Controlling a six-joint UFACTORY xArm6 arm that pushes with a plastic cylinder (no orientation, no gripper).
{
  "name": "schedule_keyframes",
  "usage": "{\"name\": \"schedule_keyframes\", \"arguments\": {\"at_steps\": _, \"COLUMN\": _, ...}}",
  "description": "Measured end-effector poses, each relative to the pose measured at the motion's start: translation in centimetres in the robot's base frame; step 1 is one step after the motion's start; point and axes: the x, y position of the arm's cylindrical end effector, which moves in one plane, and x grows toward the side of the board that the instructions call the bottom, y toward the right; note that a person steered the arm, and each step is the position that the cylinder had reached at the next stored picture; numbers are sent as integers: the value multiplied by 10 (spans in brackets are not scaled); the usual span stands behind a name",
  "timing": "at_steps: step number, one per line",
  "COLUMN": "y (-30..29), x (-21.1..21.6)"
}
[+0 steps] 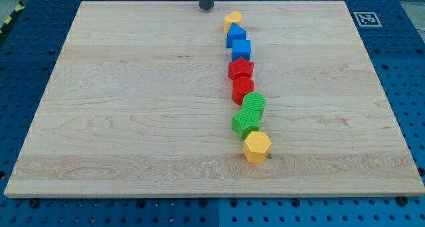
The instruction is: Move yellow heart to the right side of red star
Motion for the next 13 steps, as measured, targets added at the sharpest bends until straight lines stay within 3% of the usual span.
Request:
{"name": "schedule_keyframes", "arguments": {"at_steps": 5, "y": 4, "x": 20}}
{"name": "schedule_keyframes", "arguments": {"at_steps": 7, "y": 55, "x": 58}}
{"name": "schedule_keyframes", "arguments": {"at_steps": 9, "y": 31, "x": 81}}
{"name": "schedule_keyframes", "arguments": {"at_steps": 10, "y": 61, "x": 81}}
{"name": "schedule_keyframes", "arguments": {"at_steps": 11, "y": 129, "x": 81}}
{"name": "schedule_keyframes", "arguments": {"at_steps": 13, "y": 142, "x": 76}}
